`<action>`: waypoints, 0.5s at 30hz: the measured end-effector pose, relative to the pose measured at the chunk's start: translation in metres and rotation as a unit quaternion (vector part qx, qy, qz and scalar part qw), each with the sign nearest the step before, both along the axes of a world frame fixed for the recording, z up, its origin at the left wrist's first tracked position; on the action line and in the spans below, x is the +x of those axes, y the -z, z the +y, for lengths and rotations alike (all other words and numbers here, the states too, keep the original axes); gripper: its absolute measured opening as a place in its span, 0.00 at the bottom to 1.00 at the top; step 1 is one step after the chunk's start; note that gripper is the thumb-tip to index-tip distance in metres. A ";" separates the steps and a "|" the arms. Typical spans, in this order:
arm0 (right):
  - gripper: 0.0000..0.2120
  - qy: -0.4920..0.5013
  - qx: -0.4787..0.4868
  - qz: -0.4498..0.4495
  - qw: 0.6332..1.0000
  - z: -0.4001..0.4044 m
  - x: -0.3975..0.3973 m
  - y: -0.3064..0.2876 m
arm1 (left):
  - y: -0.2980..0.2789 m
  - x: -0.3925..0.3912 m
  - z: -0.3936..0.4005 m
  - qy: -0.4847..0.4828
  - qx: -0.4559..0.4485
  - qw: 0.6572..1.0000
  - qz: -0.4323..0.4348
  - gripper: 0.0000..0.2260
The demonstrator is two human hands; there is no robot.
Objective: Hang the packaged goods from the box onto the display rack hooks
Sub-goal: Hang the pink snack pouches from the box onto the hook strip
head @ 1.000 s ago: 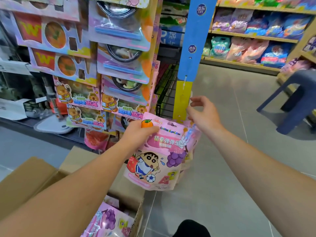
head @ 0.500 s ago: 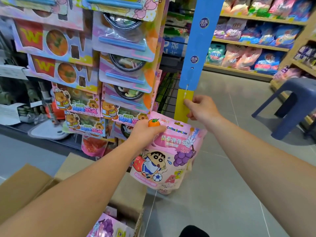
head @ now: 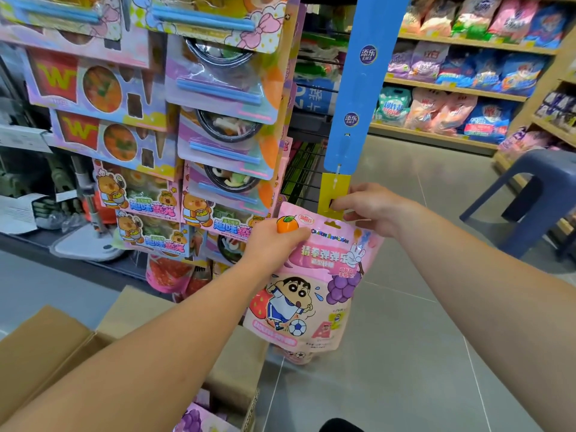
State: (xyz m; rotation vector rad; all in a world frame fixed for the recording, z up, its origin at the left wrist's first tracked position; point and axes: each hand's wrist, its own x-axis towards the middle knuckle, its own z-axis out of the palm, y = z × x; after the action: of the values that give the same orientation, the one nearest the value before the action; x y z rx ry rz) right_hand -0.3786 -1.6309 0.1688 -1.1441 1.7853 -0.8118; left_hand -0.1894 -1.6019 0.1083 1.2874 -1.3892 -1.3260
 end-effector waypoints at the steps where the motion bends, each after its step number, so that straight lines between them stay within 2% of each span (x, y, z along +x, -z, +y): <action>1: 0.20 -0.009 0.003 0.015 1.000 0.000 0.000 -0.002 | -0.002 -0.001 0.000 -0.008 -0.004 1.000 0.003 0.17; 6: 0.12 -0.044 -0.005 0.038 0.998 0.005 0.003 -0.005 | -0.004 -0.003 -0.002 -0.024 -0.004 1.000 0.010 0.12; 11: 0.12 -0.051 -0.042 0.103 0.992 0.007 0.004 -0.008 | -0.004 -0.002 -0.002 -0.033 -0.002 0.999 0.009 0.07; 15: 0.13 -0.059 -0.045 0.125 0.989 0.013 -0.005 -0.009 | -0.006 -0.004 -0.003 -0.036 0.006 0.999 0.021 0.08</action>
State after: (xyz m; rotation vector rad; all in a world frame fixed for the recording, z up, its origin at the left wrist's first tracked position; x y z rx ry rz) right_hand -0.3841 -1.6177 0.1780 -1.4510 1.8773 -0.7092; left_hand -0.1934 -1.6045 0.1146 1.2987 -1.2961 -1.3059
